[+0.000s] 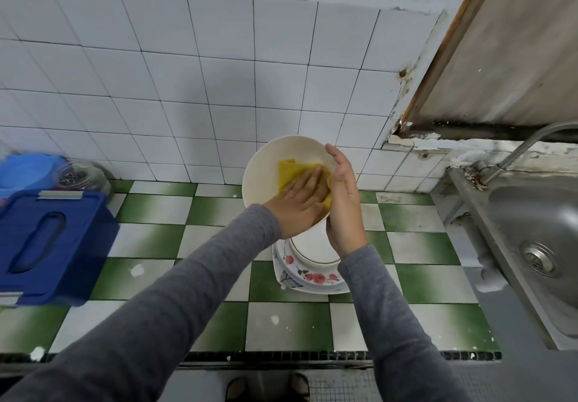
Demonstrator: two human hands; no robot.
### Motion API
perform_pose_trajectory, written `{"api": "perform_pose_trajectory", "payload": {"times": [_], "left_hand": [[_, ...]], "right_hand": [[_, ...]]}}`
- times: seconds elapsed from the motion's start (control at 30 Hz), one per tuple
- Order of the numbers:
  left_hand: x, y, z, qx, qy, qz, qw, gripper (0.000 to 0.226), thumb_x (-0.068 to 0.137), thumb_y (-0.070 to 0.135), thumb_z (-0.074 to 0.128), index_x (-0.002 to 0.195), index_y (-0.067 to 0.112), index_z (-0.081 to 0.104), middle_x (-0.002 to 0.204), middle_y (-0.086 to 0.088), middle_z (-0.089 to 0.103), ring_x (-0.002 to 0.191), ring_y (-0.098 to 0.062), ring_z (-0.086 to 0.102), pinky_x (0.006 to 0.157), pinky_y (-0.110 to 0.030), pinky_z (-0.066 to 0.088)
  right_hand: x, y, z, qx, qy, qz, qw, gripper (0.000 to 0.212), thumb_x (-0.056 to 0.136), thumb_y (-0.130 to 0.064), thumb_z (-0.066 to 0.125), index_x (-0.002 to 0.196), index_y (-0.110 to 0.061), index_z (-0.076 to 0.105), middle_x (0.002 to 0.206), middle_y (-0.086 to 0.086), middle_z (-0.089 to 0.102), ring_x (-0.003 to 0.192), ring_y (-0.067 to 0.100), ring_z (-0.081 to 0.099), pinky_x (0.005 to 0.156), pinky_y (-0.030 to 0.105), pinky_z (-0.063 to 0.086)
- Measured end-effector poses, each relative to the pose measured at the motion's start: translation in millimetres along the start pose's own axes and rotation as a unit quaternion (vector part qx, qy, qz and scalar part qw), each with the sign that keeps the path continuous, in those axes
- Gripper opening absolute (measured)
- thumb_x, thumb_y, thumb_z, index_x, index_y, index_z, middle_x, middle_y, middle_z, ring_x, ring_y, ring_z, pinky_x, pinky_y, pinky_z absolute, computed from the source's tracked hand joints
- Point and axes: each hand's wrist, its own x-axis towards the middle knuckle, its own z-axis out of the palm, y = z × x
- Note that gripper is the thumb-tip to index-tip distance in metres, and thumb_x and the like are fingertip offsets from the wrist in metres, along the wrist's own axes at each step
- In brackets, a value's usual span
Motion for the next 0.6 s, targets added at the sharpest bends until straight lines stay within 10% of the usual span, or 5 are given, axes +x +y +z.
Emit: {"api": "perform_pose_trajectory", "payload": {"times": [0.17, 0.33, 0.6], "left_hand": [[4, -19, 6, 0.079, 0.138, -0.095, 0.983, 0.054, 0.095, 0.045, -0.008, 0.137, 0.028, -0.038, 0.159, 0.001, -0.034, 0.147, -0.015, -0.029, 0.118, -0.036, -0.024], [4, -14, 10, 0.039, 0.241, -0.130, 0.961, 0.062, 0.081, 0.047, -0.021, 0.135, 0.025, -0.041, 0.142, 0.005, -0.048, 0.134, -0.013, -0.042, 0.109, -0.032, -0.034], [4, -23, -2, 0.112, 0.188, -0.036, 0.975, 0.069, 0.084, 0.049, -0.019, 0.144, 0.018, -0.032, 0.151, -0.006, -0.039, 0.143, -0.020, -0.034, 0.120, -0.039, -0.020]], "right_hand": [[-6, 3, 4, 0.013, -0.030, 0.019, 0.999, 0.046, 0.089, -0.070, 0.048, 0.127, -0.048, 0.060, 0.146, -0.005, 0.054, 0.138, 0.020, 0.048, 0.115, 0.052, 0.038], [1, -3, 9, -0.003, -0.034, 0.002, 0.999, 0.043, 0.092, -0.064, 0.047, 0.128, -0.045, 0.061, 0.142, -0.007, 0.058, 0.136, 0.016, 0.050, 0.116, 0.050, 0.037], [2, 2, 7, 0.015, -0.040, 0.058, 0.997, 0.037, 0.105, -0.047, 0.038, 0.136, -0.038, 0.056, 0.143, -0.012, 0.056, 0.134, 0.007, 0.051, 0.113, 0.038, 0.043]]}}
